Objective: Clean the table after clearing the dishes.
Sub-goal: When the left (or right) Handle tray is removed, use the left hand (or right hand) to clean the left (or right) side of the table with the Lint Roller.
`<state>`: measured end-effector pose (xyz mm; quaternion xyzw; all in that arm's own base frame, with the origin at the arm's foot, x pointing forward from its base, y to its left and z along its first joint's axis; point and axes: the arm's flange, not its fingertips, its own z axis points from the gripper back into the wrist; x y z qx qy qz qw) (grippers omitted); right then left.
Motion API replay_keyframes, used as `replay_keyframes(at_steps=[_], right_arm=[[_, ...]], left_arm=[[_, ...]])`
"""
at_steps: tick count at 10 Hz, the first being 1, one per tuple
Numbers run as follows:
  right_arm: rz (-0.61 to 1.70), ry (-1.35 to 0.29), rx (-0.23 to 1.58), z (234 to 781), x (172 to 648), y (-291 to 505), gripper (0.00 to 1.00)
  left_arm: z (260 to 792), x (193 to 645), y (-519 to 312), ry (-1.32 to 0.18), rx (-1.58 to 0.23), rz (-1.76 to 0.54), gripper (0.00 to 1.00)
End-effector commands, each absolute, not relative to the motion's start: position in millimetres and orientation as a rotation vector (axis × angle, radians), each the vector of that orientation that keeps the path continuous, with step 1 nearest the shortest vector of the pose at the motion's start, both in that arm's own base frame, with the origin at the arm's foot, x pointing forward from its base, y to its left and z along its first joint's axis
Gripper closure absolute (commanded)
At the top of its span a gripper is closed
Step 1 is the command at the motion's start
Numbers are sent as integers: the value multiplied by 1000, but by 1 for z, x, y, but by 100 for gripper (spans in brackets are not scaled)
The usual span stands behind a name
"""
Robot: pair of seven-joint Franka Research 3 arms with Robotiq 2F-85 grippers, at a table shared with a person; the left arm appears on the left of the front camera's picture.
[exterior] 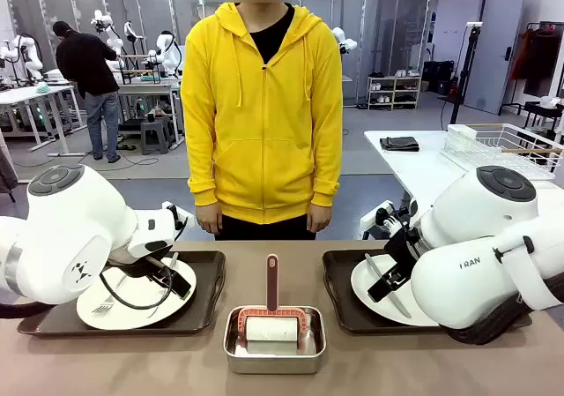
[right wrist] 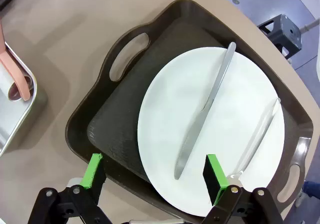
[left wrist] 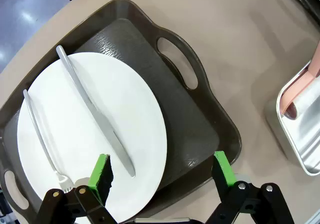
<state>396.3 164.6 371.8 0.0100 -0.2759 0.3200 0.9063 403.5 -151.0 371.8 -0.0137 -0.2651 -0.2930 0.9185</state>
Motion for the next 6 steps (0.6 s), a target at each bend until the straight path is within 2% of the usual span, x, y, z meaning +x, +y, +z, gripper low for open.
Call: replay_keyframes(at_steps=[1,6], right_arm=[[660,-570,21,372,396,165,0],[660,-570,21,372,396,165,0]], left_arm=[[372,403,-151,-545,-28,-603,0],[372,403,-151,-545,-28,-603,0]])
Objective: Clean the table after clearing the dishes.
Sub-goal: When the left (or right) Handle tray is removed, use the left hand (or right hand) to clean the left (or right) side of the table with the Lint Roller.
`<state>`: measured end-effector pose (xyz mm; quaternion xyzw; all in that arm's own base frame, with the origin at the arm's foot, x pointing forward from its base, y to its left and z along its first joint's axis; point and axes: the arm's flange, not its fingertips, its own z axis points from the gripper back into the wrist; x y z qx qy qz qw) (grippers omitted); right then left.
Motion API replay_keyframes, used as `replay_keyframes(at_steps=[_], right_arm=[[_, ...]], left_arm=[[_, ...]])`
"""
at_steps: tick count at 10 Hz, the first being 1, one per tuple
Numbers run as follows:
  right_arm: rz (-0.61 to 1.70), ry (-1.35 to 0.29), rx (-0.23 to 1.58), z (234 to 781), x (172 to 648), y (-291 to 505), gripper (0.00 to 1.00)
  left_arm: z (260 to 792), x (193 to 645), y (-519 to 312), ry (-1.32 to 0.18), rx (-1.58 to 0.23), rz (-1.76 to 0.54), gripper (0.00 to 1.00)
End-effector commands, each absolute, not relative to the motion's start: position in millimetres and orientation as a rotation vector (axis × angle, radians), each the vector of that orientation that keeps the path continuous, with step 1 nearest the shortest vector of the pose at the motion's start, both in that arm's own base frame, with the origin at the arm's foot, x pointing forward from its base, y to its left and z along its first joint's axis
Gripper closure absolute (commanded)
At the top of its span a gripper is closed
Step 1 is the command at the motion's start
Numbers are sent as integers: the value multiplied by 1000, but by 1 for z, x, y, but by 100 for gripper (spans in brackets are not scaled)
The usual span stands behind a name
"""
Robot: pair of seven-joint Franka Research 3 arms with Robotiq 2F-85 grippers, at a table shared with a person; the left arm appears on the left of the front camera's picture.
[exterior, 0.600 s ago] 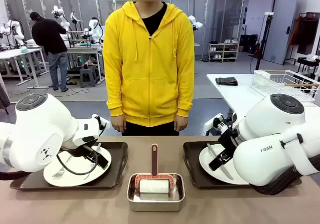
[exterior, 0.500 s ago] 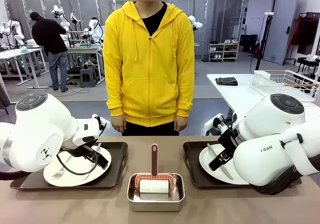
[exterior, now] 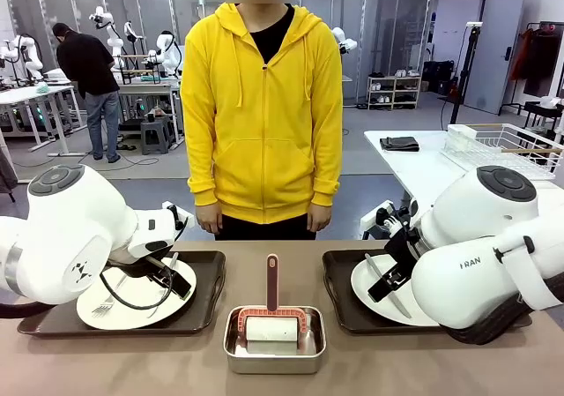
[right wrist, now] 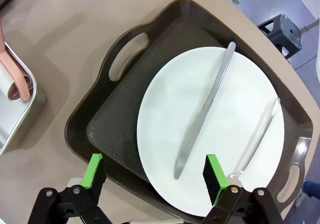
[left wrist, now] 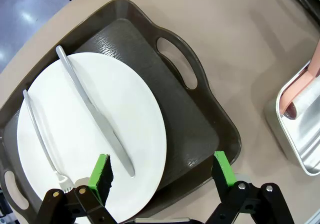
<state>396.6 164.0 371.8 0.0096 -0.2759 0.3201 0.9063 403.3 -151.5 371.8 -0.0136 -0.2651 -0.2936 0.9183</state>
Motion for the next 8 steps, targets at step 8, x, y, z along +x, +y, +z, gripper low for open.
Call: replay_keyframes(at_steps=[8], right_arm=[[686,-513,76,396,413,161,0]], left_arm=[[394,426,-143,-470,49,-647,0]])
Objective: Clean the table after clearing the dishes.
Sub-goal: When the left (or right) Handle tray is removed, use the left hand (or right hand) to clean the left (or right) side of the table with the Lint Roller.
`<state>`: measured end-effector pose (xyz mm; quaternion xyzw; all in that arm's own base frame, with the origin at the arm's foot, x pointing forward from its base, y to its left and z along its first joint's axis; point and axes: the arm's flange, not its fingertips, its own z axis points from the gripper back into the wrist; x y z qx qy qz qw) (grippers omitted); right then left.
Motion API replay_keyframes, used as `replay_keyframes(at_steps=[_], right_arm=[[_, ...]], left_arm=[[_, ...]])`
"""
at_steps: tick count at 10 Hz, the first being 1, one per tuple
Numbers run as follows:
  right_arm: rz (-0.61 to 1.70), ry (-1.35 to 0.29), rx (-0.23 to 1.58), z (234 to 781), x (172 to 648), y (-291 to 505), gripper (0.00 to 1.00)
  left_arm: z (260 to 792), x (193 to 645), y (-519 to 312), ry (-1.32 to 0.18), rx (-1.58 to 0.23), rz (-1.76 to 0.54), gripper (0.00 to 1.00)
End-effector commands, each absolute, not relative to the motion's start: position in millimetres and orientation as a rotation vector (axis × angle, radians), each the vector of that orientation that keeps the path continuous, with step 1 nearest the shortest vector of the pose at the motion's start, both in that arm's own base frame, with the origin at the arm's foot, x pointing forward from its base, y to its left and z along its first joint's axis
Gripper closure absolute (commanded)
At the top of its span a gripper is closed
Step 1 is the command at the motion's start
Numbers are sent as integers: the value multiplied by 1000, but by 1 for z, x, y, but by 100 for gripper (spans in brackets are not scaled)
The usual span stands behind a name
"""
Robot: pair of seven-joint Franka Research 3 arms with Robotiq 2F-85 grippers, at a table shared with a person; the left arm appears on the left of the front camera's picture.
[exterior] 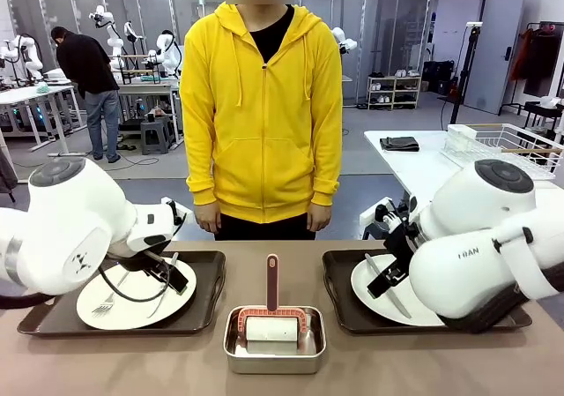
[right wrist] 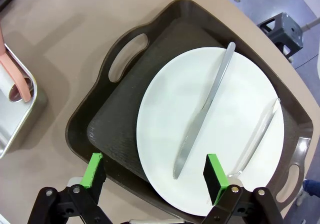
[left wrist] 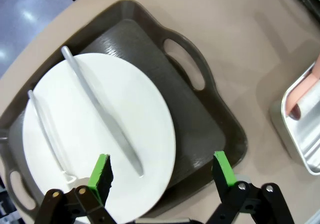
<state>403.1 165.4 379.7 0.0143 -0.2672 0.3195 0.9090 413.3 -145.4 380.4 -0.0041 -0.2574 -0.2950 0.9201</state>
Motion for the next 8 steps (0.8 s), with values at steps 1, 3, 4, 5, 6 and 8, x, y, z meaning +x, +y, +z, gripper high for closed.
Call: replay_keyframes(at_steps=[1,3,4,5,6,8], right_arm=[[692,-452,162,411,423,157,0],[683,-384,301,443,446,144,0],[676,-347,397,452,459,137,0],[661,-307,525,456,469,129,0],[639,-274,670,457,478,119,0],[572,-235,957,455,493,103,0]], left_arm=[[410,437,-136,-442,-41,-645,0],[434,454,-124,-358,-249,-681,0],[444,462,-115,-334,-387,-681,0],[451,468,-106,-313,-502,-672,0],[456,473,-94,-294,-602,-664,0],[461,484,-54,-281,-944,-609,0]])
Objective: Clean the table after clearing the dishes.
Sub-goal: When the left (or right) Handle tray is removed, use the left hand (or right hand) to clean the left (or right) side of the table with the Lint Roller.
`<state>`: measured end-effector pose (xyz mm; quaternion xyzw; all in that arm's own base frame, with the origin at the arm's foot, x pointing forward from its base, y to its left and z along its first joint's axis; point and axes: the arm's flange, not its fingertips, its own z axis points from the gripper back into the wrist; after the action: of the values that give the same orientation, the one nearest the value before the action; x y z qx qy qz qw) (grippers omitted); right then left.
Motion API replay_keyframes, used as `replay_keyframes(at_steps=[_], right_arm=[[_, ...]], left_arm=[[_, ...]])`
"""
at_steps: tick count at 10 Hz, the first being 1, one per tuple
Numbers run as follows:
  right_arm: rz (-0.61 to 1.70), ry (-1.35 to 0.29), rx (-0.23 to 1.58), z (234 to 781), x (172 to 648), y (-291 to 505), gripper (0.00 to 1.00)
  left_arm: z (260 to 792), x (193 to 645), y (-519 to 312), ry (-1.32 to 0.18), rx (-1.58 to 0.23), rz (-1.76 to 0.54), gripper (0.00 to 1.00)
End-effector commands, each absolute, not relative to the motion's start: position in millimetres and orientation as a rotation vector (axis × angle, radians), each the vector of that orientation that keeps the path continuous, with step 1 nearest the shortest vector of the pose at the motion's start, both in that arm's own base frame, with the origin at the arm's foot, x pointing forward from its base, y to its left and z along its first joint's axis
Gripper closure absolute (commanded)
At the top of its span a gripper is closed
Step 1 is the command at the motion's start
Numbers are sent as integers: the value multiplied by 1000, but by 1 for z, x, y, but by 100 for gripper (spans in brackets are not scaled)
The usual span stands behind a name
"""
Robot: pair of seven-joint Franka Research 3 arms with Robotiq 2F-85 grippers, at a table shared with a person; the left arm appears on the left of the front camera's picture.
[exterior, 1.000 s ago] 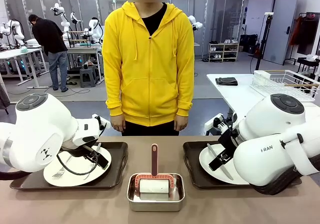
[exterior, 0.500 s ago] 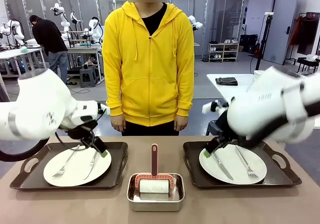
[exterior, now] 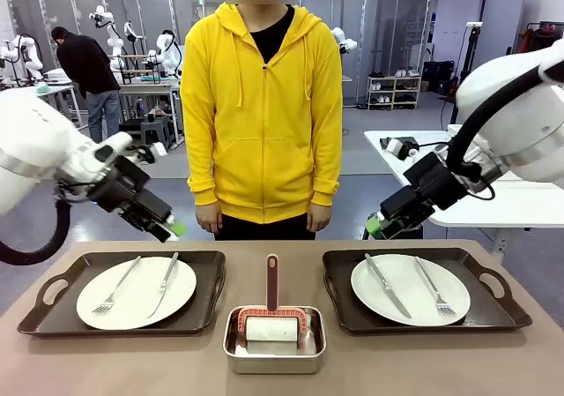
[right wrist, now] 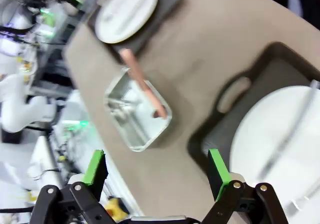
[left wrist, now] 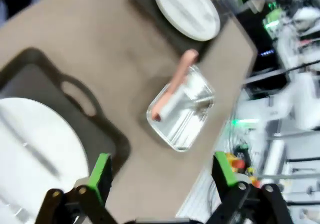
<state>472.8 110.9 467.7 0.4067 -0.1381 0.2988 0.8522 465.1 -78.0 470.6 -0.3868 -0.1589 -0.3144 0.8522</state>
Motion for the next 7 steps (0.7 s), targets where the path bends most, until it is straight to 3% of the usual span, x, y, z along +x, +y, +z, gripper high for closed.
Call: replay_keyframes(at_steps=[1,2,7], right_arm=[[563,-211,1061,452,497,94,0],[523,-191,1142,448,500,82,0],[207,-161,1264,419,508,-34,0]], left_arm=[[459,486,-31,-319,-1037,-556,0],[456,486,-7,-356,-1136,-501,0],[433,471,132,-466,-1248,-203,0]])
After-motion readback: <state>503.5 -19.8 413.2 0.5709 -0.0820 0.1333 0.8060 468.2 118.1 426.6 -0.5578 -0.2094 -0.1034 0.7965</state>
